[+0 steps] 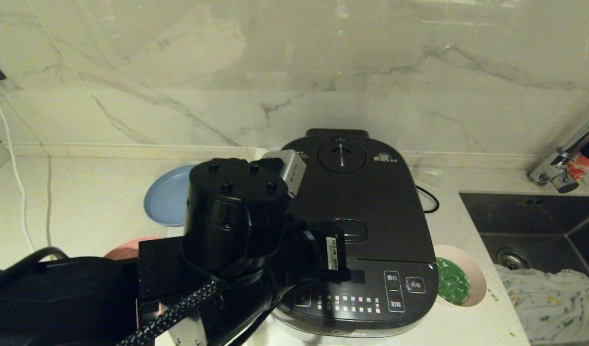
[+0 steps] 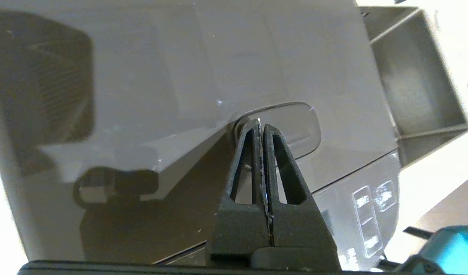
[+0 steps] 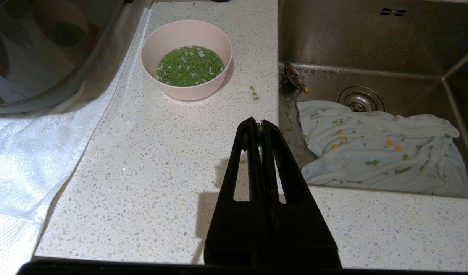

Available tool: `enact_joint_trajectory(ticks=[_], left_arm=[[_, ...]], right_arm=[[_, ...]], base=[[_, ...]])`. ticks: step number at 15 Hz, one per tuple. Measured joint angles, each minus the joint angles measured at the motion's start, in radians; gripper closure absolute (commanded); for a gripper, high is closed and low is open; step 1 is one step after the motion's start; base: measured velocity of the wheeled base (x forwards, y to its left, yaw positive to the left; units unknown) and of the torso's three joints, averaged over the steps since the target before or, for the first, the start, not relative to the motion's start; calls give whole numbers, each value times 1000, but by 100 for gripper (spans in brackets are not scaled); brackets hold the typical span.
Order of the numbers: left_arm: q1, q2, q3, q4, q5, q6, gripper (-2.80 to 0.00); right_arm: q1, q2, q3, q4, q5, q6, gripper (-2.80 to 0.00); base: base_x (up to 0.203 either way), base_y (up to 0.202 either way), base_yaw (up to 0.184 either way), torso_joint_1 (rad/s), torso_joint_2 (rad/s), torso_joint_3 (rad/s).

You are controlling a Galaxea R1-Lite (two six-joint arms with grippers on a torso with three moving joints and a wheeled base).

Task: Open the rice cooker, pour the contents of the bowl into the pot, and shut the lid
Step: Open the rice cooker

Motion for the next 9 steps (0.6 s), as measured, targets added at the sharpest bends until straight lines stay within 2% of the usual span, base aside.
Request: enact_joint_trajectory(ticks=[9], left_arm=[[-1,36,11,-95,6,2,0]], right_arm=[[0,0,0,0,0,0,0]], base=[[0,0,0,0,0,0]])
